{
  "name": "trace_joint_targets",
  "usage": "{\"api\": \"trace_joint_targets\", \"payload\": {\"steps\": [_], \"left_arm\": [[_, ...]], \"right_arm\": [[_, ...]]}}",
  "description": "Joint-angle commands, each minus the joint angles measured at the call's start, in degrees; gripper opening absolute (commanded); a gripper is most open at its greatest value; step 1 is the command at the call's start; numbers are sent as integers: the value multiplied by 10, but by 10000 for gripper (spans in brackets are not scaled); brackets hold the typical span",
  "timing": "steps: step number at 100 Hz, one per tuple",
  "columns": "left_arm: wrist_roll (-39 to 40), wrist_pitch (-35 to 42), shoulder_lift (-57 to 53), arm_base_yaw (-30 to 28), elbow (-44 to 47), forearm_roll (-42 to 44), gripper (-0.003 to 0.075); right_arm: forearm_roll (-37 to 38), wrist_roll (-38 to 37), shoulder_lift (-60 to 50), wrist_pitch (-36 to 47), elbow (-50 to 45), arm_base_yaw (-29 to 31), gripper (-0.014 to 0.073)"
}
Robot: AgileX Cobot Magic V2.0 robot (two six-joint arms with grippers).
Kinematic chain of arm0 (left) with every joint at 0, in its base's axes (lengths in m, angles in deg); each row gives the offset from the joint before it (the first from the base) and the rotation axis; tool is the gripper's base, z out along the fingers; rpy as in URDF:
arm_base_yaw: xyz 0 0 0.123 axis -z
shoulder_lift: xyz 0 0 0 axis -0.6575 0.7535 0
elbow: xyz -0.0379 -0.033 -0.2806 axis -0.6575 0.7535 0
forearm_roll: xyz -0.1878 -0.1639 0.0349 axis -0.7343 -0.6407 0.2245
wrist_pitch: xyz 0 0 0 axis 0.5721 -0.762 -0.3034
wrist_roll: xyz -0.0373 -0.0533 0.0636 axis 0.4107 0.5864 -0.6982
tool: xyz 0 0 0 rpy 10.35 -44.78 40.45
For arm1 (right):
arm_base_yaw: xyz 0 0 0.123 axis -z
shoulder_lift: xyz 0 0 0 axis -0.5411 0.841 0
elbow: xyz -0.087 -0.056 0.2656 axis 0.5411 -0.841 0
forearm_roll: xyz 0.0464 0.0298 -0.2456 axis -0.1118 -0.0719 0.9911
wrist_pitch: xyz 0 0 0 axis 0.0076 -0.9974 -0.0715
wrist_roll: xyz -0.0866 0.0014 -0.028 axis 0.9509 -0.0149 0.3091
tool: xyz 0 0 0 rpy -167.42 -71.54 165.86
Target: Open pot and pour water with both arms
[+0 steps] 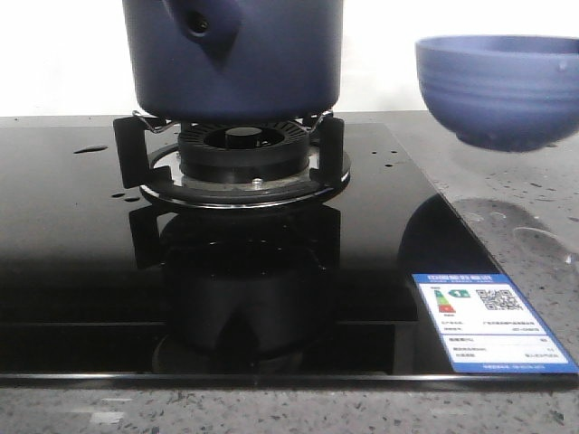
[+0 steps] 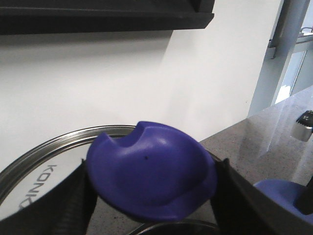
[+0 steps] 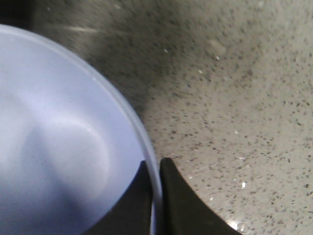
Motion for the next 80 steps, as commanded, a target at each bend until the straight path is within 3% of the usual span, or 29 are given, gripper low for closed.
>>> {"api": "trace_joint_targets", "payload": {"steps": [1,45,54,69,80], "left_arm": [[1,-6,-22,6,-24,-31,384],[1,-5,-22,6,-24,-30,384],[1,-6,-22,6,-24,-29,384],[1,-22,-21,6,-24,-28,384],[1,-54,-16,6,-22,-25,384]], "right_arm": [[10,0,-17,33,0,4,-55],[24,4,4,34,-6,4,-46],[27,10,-2,32,-6,5,52],[25,10,-23,32,-6,16,353],[20,10,-53,38,-6,22,405]]}}
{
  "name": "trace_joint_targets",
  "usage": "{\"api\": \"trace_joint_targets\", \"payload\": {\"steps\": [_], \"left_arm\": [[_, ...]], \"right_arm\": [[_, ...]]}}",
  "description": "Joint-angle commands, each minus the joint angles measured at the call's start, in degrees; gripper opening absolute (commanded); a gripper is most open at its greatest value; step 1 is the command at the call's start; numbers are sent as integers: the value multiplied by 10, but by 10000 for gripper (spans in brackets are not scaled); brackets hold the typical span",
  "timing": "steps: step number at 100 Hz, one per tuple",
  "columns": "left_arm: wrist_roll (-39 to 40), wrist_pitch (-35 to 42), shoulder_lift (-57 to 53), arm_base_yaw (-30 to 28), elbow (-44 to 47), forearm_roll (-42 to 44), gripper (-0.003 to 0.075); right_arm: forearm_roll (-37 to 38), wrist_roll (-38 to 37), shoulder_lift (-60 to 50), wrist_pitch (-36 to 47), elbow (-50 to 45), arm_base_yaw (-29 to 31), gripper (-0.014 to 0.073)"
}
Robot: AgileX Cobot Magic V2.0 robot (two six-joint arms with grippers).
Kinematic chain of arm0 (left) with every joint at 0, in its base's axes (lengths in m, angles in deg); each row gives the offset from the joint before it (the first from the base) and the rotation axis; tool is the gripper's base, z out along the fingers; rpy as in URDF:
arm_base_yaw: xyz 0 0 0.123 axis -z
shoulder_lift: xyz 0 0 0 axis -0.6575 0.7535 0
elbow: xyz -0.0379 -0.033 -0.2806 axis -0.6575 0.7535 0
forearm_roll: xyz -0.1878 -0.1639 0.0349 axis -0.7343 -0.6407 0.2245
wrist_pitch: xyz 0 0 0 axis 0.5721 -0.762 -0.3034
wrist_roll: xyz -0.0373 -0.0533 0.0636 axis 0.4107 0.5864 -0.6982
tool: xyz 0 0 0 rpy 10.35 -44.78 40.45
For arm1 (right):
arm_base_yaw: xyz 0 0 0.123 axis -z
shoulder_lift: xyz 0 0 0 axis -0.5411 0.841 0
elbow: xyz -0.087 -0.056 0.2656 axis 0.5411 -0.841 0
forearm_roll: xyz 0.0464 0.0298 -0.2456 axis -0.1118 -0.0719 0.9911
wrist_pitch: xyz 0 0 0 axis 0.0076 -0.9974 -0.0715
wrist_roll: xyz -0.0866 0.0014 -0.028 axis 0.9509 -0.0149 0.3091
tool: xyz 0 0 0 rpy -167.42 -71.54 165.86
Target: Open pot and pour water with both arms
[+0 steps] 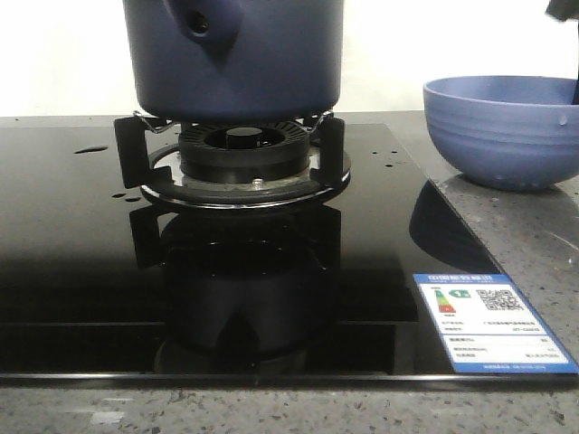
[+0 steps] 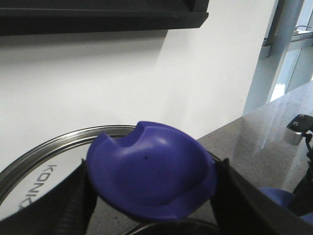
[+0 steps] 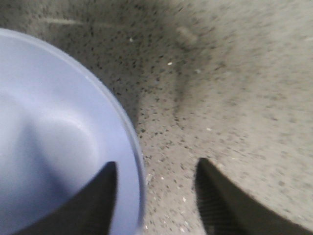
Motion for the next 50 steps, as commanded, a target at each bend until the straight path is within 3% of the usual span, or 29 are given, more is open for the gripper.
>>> {"api": "trace_joint_targets", "payload": {"steps": [1,18,50], "left_arm": [[1,-41,-14,6,-21,-29,384],[7,-111,-2,6,-19,8,384],[24,-122,-1,6,12,44,384]], "right_arm": [[-4,5,-50,18,14,8,403],[-11,5,-101,35,14,8,403],[-26,5,-125,33,14,8,403]]}}
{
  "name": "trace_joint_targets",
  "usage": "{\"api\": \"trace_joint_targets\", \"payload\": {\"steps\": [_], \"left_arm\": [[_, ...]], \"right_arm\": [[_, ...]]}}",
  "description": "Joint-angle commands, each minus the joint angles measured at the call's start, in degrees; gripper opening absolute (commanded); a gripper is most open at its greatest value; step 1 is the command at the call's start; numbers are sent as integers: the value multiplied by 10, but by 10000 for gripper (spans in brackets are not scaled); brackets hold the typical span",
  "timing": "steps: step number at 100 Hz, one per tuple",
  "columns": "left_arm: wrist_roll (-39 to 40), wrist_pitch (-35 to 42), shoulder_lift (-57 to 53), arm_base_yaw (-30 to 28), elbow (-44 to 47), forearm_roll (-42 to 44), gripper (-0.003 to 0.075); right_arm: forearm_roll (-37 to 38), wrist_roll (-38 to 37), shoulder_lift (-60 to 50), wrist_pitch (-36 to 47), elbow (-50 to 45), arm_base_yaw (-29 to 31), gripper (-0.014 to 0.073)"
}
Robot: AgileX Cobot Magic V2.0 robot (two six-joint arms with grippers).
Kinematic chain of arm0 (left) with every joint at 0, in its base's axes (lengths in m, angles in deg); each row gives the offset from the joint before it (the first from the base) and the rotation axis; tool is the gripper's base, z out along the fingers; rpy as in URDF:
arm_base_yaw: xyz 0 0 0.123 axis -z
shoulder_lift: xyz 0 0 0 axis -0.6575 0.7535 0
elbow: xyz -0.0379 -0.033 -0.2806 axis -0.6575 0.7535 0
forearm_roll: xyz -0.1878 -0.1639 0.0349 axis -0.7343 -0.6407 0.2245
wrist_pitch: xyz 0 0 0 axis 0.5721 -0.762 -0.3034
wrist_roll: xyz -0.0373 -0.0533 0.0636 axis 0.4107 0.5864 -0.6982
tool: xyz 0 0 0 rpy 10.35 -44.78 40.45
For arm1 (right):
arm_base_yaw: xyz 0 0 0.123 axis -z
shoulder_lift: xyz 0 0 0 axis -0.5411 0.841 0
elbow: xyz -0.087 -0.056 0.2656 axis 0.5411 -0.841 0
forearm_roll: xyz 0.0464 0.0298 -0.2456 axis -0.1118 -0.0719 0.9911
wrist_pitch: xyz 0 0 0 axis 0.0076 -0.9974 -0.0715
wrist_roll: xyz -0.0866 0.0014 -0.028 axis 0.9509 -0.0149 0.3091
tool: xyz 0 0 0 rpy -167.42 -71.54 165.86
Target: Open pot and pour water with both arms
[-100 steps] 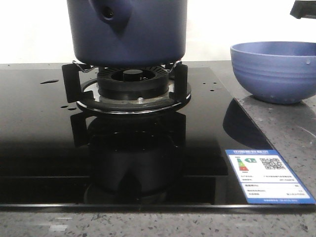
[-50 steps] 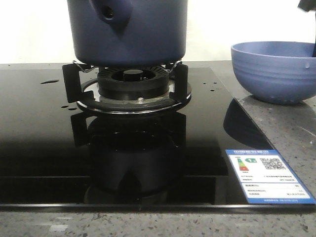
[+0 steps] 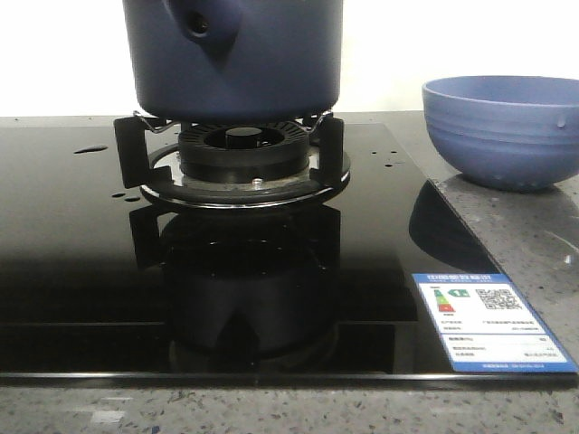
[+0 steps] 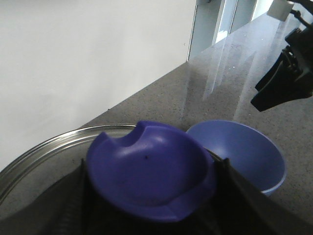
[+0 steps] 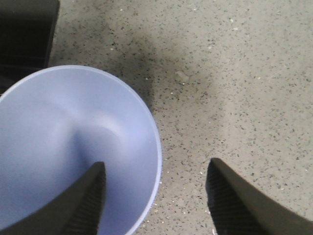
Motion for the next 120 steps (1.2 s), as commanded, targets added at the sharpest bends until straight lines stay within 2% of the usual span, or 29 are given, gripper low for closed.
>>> {"api": "trace_joint_targets", "payload": {"steps": [1,44,120], "left_arm": [[6,-5,-23,5,-13,-39,384],[3,22,-18,5,-11,-43,384],[3,-27,12,5,-11,-49,384]], "right_arm": [[-12,6,-21,23,14,3,403],[-21,7,-21,32,14,3,403],[-25,11,-21,35,14,3,403]]}}
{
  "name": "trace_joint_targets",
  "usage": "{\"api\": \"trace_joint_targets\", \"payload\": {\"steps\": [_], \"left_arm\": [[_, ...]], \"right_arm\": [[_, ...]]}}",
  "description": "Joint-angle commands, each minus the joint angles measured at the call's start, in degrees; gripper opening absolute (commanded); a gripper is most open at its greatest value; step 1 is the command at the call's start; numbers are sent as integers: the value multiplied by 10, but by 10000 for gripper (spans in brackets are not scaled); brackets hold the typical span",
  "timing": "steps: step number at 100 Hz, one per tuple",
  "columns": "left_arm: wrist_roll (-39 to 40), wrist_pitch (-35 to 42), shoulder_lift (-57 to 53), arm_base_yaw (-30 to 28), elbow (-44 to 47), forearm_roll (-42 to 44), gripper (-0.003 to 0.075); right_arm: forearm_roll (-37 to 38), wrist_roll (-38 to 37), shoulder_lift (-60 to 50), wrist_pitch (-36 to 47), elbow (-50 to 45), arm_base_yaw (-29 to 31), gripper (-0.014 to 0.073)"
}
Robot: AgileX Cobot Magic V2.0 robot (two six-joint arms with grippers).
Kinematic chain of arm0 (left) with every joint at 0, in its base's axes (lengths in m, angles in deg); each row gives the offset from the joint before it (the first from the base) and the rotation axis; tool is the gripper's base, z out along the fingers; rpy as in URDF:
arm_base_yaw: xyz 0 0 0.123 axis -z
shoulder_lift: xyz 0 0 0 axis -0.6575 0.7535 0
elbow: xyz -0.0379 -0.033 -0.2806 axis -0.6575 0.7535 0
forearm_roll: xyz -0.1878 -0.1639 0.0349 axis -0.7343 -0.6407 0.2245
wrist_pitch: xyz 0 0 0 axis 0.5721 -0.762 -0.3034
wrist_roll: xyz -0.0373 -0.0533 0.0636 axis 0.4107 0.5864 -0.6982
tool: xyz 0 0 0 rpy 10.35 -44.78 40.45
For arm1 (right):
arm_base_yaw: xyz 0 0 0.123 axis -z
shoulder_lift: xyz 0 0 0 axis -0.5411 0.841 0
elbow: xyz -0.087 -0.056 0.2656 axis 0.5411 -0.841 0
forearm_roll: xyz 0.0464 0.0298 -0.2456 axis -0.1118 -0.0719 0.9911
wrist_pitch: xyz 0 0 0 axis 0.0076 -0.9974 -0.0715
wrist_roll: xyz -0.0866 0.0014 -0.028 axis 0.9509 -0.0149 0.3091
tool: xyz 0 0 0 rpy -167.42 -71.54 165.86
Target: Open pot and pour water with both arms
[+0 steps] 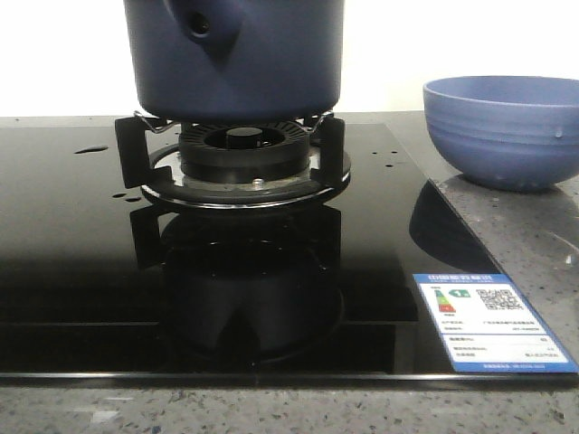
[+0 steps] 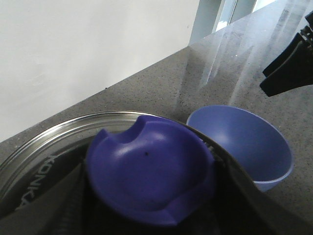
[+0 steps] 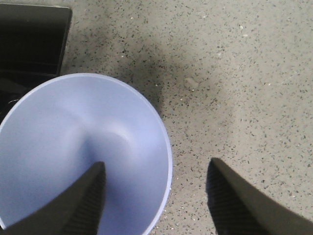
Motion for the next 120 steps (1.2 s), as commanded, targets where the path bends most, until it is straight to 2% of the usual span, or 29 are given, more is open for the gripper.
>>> {"api": "trace_joint_targets", "payload": {"steps": [1,120], "left_arm": [[1,-16,-24,5,-17,-33,384],[2,-32,-41,-9,-17,-20,384]], "right_arm": [[-8,6,-21,27,14,3,403],[-15,9,-21,23,14,3,403]]}}
